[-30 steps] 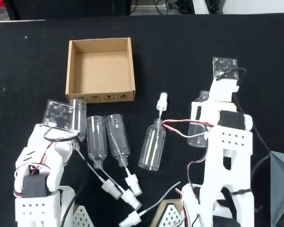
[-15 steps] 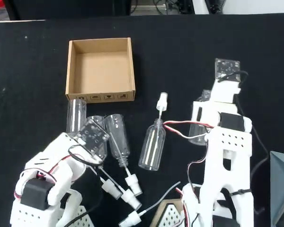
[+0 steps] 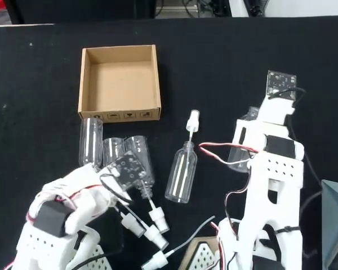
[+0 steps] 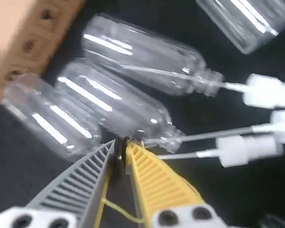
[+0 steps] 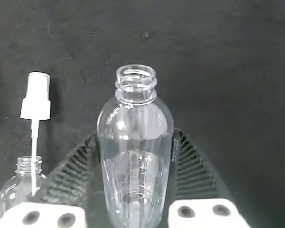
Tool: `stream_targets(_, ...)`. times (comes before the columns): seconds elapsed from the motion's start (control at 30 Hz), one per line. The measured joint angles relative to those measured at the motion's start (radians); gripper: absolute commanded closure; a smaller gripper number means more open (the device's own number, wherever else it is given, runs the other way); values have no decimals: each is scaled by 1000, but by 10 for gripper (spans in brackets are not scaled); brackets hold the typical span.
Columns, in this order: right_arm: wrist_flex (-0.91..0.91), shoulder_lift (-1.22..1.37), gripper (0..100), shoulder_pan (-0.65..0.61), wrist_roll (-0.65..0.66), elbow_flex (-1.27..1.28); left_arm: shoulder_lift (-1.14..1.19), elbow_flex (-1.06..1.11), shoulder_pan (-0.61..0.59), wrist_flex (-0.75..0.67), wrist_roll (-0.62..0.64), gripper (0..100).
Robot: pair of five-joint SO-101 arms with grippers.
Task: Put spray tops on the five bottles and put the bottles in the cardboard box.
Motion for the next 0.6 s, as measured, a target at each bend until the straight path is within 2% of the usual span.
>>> stream_targets(0.3, -6, 0, 935, 18, 0, 0, 178, -5, 198, 0, 0, 891)
stream_targets(0.6, -21, 0, 935, 49, 0, 0, 308, -5, 334, 0, -29, 891)
